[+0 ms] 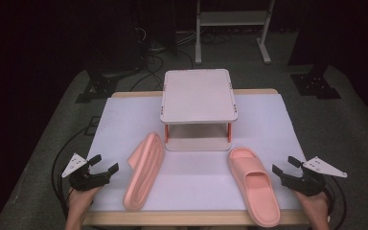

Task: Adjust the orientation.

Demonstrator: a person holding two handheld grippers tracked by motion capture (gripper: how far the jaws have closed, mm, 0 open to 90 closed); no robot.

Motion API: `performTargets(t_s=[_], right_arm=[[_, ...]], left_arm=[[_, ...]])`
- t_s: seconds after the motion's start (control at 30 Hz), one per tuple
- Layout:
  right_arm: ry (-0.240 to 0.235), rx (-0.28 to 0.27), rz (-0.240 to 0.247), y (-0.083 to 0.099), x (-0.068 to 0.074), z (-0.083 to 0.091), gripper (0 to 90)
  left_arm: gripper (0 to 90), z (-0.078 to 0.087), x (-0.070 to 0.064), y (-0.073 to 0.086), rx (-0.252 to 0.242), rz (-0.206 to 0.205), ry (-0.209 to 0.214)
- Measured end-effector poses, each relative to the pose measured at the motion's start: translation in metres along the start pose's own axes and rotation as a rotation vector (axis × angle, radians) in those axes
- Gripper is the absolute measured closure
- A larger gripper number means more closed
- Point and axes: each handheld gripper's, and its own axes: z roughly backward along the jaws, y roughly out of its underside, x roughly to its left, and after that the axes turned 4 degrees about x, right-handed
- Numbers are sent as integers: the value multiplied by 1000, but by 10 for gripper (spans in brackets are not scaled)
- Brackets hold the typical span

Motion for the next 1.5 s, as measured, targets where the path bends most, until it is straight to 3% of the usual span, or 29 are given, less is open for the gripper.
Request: performTargets(t_s=[0.27, 0.57, 0.8, 1.17, 1.43, 1.5], right_arm=[[3, -7, -2, -1, 1, 1, 238], [0, -15, 14, -3, 6, 0, 232], [-2, -33, 13, -4, 6, 2, 228], [-6, -30, 18, -4, 7, 2, 224], [-6, -40, 15, -4, 6, 4, 224], [-6, -42, 15, -4, 6, 4, 224]], left_arm=[[90, 0, 2, 2, -1, 8, 10], [90, -4, 0, 3, 22, -15, 18], [90, -11, -8, 1, 61, -47, 15], [91, -20, -16, -1, 79, -65, 17], [143, -27, -23, -3, 91, -78, 44], [196, -28, -25, -3, 95, -79, 54]])
